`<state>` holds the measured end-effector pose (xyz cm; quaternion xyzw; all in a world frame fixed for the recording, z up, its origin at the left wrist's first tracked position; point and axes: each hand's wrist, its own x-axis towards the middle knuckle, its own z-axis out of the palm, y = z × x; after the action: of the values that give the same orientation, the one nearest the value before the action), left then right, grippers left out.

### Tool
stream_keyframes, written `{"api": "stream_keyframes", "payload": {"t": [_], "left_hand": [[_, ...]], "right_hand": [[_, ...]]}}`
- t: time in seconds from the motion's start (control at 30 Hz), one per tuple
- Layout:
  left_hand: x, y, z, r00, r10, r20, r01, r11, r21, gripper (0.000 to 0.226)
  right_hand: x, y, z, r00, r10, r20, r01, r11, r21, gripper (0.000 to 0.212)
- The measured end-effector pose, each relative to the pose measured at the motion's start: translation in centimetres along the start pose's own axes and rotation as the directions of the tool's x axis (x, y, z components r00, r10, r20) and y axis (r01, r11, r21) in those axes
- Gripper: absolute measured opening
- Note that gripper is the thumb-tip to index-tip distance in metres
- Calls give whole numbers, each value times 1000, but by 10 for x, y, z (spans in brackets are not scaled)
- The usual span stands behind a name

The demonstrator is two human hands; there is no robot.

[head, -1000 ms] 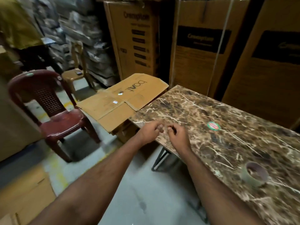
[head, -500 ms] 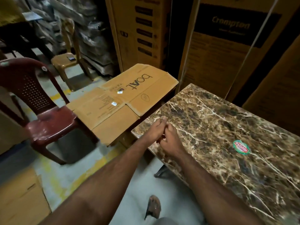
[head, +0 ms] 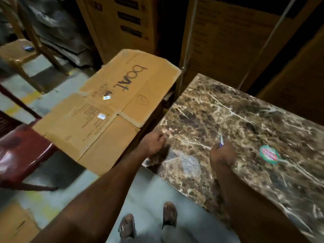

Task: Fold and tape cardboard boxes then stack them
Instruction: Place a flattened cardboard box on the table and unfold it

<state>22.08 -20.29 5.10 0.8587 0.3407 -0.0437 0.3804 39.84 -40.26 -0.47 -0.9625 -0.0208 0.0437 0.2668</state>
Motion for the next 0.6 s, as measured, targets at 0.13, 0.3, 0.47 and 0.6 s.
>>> {"api": "stream_keyframes", "payload": {"t": [0.13,0.3,0.47,0.6], "left_hand": [[36,43,54,963,219,156,-230,972,54,23],[16,130,165,769,453,452,-502,865,-11,27],[-27,216,268,482,601,637,-743,666,-67,46],[-76,269,328,319,629,709,-804,576,-149,50]], "right_hand": [[2,21,-2,988,116,-97,-118,993,-16,35],[-35,130,-46,909,280,-308,-292,956,7,38],[-59,246,-121,741,460,-490,-531,848,-6,41],[-80,320,-147,785,282,-551,-485,834,-263,32]]}}
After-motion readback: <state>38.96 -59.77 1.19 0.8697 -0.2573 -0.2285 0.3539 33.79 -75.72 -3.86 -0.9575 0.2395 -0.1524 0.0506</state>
